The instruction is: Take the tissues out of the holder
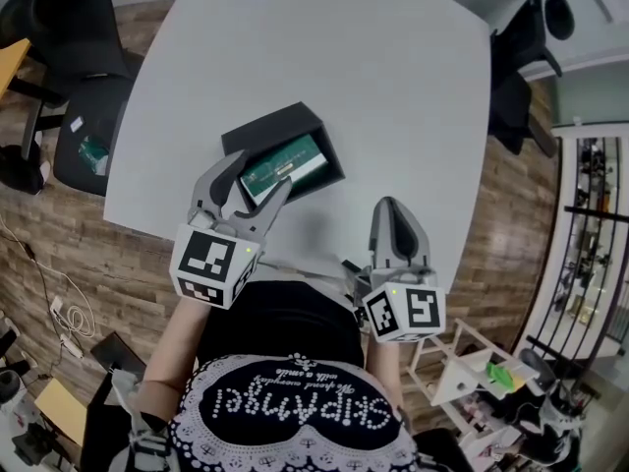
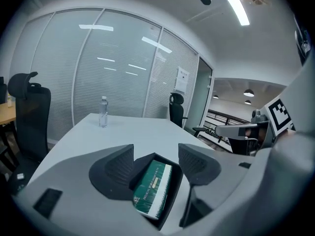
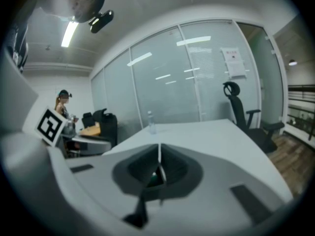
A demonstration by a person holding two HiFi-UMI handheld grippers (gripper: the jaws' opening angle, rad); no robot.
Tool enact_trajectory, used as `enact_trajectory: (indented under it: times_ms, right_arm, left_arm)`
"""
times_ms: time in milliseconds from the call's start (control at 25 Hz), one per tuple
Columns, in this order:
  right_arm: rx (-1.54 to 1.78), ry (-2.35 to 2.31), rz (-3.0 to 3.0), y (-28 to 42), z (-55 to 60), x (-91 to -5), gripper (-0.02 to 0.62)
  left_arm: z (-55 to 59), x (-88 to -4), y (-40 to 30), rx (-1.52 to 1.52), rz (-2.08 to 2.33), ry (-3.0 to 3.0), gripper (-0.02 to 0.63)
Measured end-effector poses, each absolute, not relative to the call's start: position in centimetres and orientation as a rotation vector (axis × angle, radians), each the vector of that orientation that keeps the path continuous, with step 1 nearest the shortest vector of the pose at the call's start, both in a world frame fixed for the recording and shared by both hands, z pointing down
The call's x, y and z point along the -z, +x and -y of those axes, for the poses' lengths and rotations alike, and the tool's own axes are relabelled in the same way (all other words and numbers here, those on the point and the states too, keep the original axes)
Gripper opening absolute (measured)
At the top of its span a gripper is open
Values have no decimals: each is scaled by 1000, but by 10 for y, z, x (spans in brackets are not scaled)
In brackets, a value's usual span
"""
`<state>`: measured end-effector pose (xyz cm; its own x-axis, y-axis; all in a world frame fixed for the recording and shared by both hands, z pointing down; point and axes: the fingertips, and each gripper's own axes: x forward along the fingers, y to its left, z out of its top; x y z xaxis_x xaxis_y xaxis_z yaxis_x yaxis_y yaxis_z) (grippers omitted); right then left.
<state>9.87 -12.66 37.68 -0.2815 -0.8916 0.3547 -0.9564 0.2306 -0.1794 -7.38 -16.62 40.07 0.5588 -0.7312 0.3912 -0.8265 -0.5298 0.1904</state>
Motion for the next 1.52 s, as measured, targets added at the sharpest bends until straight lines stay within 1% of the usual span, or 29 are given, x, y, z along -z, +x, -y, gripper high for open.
enact_trajectory:
  times_ms: [240,1080,1520]
  right_arm:
    - [-550,1768,2313,109,131,-377,35]
    - [-582,1798,2282,130,130,-383,35]
    - [-643,1789,2293,128,128,-397,35]
  left_arm:
    - [170,-412,-60,-431,1250,2426,310]
    - [174,-461,-34,-599,1181,2382,341]
    - [170,-491,-25,-789,1105,2377,356]
